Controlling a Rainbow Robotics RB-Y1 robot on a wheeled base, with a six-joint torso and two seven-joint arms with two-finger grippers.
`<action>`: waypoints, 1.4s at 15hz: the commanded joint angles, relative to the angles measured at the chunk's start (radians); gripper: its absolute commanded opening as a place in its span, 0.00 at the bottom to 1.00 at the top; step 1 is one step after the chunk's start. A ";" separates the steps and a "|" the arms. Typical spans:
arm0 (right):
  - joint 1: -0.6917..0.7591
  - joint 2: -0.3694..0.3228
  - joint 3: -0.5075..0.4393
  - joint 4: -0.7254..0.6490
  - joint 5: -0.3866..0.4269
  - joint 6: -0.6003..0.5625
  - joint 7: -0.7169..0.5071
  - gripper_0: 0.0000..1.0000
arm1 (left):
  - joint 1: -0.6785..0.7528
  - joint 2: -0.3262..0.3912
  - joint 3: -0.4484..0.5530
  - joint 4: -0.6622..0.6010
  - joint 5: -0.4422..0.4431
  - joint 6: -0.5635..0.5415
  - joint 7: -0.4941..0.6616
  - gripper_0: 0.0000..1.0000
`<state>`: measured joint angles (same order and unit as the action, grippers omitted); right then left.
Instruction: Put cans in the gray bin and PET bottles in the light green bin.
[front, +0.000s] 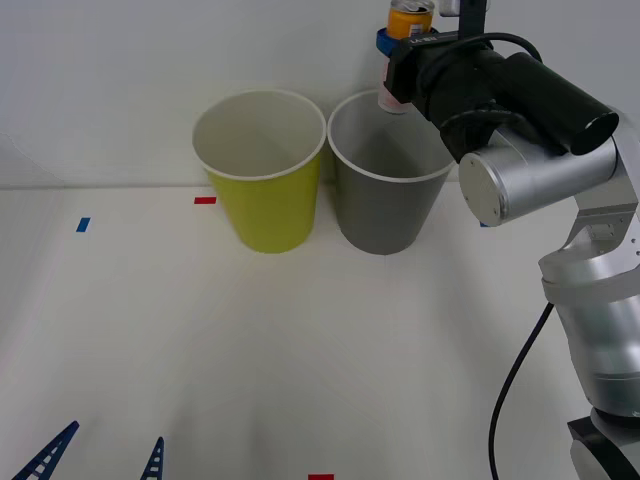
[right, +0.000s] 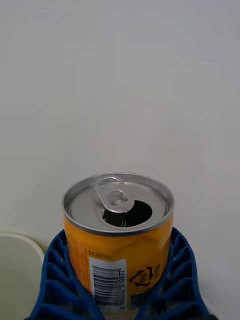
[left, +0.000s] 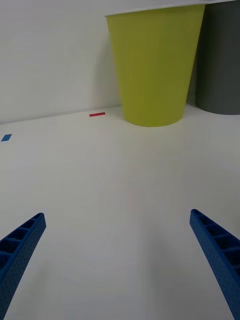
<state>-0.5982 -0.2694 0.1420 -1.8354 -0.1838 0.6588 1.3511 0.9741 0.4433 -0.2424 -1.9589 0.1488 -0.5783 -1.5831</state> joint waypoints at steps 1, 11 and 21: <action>-0.002 0.002 0.001 0.001 0.004 -0.005 -0.004 0.75 | 0.000 0.000 0.000 0.000 0.000 0.000 0.000 1.00; 0.090 0.041 -0.013 -0.127 0.080 -0.005 0.005 1.00 | 0.000 0.000 0.000 0.000 0.000 0.000 0.000 1.00; 0.649 -0.097 0.028 -0.610 0.070 -0.005 -0.004 1.00 | 0.000 0.000 0.000 0.000 0.000 0.000 0.000 1.00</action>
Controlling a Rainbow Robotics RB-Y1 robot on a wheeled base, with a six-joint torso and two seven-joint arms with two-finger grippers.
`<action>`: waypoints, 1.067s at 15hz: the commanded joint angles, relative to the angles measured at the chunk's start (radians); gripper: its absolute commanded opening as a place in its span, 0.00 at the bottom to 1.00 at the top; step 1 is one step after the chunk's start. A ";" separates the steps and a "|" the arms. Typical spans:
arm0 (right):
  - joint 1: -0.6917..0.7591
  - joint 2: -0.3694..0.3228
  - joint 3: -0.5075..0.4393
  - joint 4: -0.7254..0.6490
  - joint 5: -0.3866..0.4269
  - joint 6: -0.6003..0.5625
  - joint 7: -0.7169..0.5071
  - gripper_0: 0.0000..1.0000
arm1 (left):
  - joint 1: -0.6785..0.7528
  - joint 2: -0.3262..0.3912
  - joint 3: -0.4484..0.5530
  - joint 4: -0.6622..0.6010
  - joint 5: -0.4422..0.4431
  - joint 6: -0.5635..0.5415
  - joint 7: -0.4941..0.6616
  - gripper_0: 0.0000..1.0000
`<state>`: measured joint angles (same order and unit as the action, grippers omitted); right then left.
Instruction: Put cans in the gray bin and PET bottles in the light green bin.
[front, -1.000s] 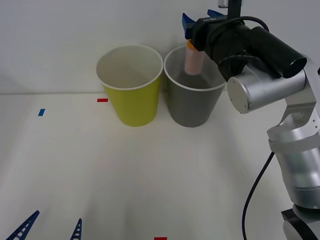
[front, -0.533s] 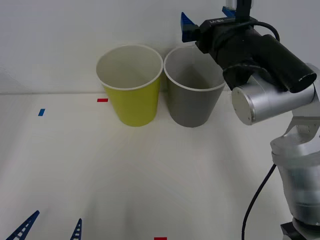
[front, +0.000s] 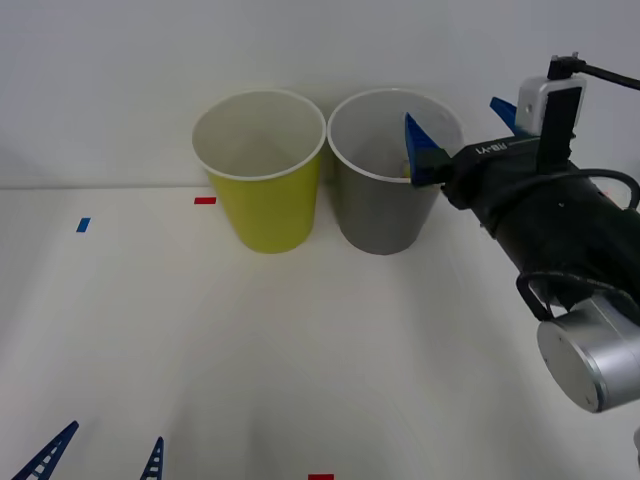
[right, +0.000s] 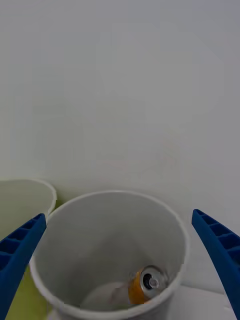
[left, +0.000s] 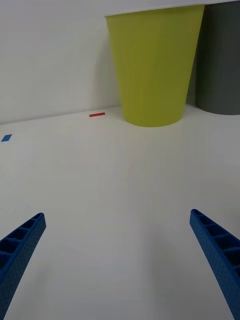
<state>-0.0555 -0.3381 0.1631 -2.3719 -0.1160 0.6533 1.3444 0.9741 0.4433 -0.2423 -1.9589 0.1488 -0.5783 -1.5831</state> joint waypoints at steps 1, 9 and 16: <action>0.151 -0.038 0.007 -0.102 0.004 0.000 0.004 1.00 | 0.000 0.000 0.000 0.000 0.000 0.000 0.000 1.00; 0.418 -0.136 0.078 -0.217 0.203 -0.061 -0.024 1.00 | 0.000 0.000 0.000 0.000 0.000 0.000 0.000 1.00; 0.485 -0.068 0.078 -0.197 0.249 -0.089 -0.016 1.00 | 0.000 0.000 0.000 0.000 0.000 0.000 0.000 1.00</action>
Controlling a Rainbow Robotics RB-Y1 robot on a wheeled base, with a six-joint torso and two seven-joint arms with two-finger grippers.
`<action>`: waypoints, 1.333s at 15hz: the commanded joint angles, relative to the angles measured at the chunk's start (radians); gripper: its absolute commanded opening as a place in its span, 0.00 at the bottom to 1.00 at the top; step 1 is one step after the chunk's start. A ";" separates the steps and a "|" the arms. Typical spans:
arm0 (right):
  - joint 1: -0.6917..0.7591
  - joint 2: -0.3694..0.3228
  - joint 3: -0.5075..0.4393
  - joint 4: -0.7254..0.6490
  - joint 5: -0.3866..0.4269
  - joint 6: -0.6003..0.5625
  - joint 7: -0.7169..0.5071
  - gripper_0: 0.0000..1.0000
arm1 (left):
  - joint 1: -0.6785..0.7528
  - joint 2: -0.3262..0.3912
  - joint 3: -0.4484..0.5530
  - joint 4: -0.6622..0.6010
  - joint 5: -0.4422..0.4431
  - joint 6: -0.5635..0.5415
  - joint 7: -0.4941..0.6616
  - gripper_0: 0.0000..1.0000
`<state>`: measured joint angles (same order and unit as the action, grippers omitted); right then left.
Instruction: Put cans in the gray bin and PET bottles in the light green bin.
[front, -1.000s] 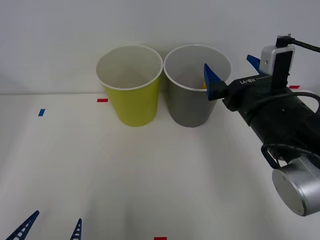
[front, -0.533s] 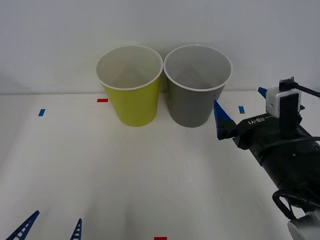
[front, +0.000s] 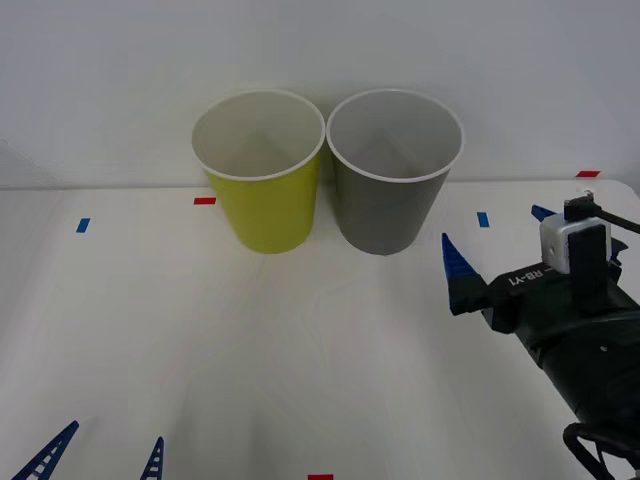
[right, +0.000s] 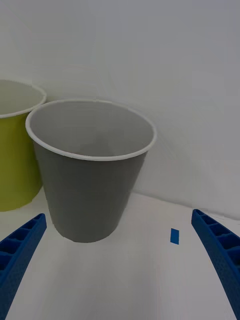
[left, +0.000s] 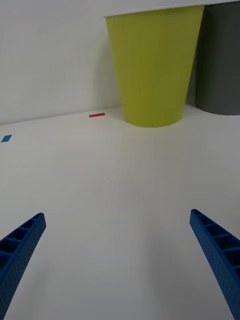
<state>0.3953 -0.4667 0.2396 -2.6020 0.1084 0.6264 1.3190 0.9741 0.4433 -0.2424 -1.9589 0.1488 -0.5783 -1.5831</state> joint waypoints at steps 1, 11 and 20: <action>0.056 0.091 0.006 0.099 0.077 -0.181 0.009 1.00 | 0.000 0.000 0.000 0.000 0.000 0.000 0.000 1.00; 0.269 0.232 -0.102 0.491 0.189 -0.875 -0.014 1.00 | 0.000 0.000 0.000 0.000 0.000 0.000 0.000 1.00; 0.350 0.221 -0.105 0.622 -0.006 -1.137 0.045 1.00 | 0.000 0.000 0.000 0.000 0.000 0.000 0.000 1.00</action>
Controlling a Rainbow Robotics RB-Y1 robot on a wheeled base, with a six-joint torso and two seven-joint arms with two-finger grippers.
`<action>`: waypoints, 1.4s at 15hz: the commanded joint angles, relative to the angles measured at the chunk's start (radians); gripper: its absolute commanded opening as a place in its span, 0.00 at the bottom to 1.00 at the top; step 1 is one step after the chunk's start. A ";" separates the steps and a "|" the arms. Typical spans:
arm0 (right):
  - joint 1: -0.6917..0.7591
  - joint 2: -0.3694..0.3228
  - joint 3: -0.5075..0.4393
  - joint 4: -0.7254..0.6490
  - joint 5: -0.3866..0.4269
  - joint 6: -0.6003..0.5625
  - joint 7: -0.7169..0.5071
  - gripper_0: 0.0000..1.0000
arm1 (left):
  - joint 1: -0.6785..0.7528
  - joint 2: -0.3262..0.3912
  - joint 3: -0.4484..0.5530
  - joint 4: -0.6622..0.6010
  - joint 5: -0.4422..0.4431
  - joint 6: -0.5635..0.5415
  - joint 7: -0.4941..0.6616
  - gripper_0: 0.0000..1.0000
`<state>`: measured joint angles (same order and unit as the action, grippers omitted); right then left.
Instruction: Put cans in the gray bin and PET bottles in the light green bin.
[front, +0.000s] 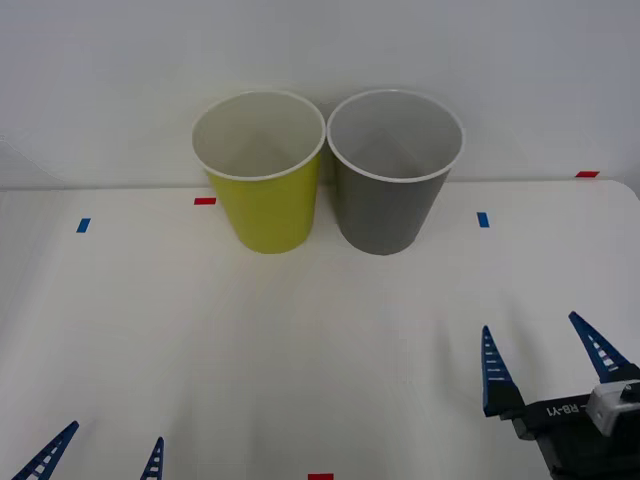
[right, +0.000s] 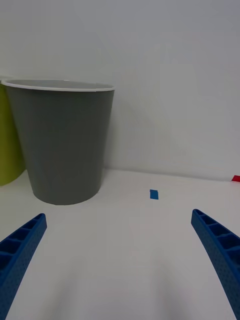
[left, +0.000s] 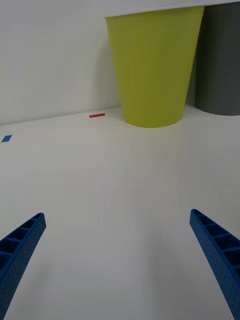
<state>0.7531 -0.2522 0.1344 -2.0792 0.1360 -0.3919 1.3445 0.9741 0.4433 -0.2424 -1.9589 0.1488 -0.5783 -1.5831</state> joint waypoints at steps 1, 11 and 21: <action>-0.001 0.007 -0.001 0.120 -0.035 -0.156 0.027 1.00 | 0.000 0.000 0.000 0.000 0.000 0.000 0.000 1.00; 0.176 0.022 0.004 0.136 -0.085 -0.312 0.128 1.00 | 0.000 0.000 0.000 0.000 0.000 0.000 0.000 1.00; 0.160 0.021 -0.004 0.208 -0.121 -0.366 0.153 1.00 | 0.000 0.000 0.000 0.000 0.000 0.000 0.000 1.00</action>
<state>0.9116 -0.2310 0.1313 -1.8703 0.0167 -0.7577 1.4963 0.9741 0.4433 -0.2424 -1.9589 0.1488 -0.5783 -1.5831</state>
